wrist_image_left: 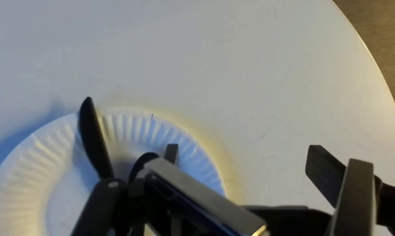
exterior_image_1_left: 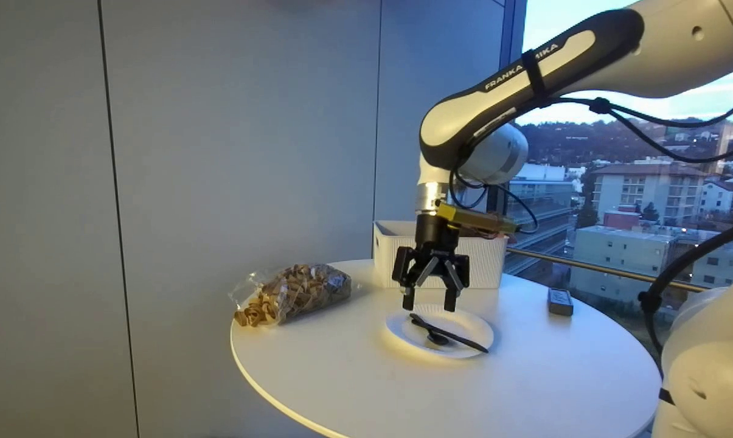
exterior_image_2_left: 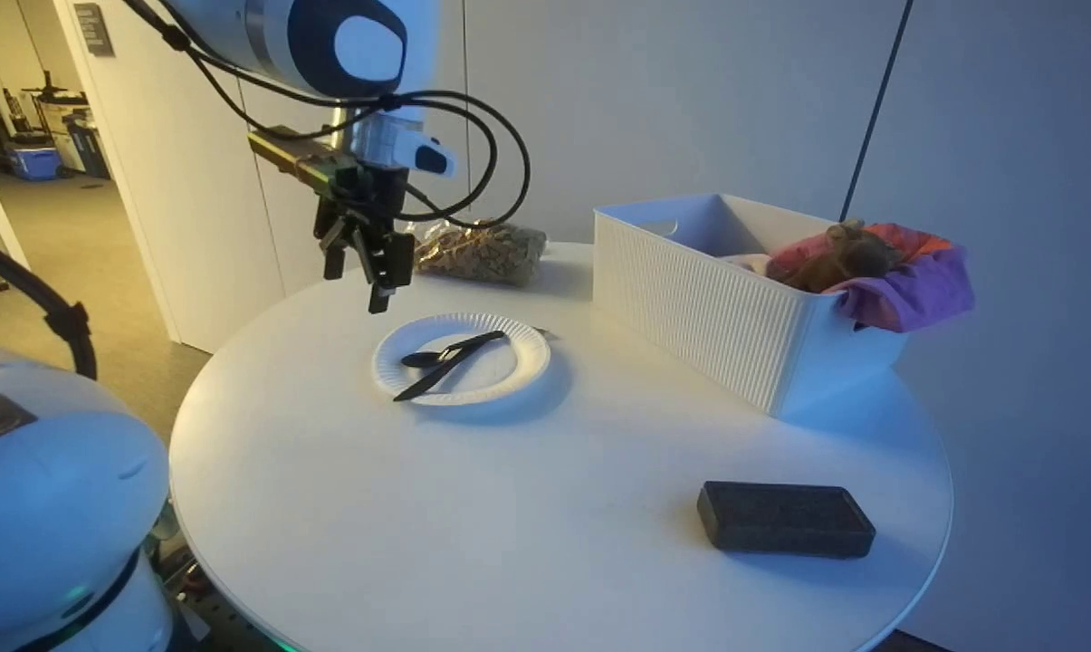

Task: Put the disposable plate into the basket

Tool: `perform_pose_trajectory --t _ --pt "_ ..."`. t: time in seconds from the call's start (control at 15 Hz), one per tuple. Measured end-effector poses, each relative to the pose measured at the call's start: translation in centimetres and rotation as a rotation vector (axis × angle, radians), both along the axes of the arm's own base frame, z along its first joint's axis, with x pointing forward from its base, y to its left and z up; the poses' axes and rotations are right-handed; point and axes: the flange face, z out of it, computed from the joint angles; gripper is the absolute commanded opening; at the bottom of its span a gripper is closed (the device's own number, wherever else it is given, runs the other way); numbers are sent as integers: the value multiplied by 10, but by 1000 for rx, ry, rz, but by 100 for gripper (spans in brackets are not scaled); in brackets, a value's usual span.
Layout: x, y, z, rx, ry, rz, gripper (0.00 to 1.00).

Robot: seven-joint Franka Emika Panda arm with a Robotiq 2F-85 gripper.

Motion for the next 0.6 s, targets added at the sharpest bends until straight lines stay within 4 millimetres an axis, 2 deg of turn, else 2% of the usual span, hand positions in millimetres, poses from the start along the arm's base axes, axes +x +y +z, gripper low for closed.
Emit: perform_pose_trajectory --t 0.2,0.33,0.47,0.6 --pt "-16 -46 37 36 -105 -118 100" --pt "-27 -81 45 78 -143 -215 100" --pt "-35 -112 35 132 -165 -322 100" --pt "-41 -136 15 166 -177 -422 100"
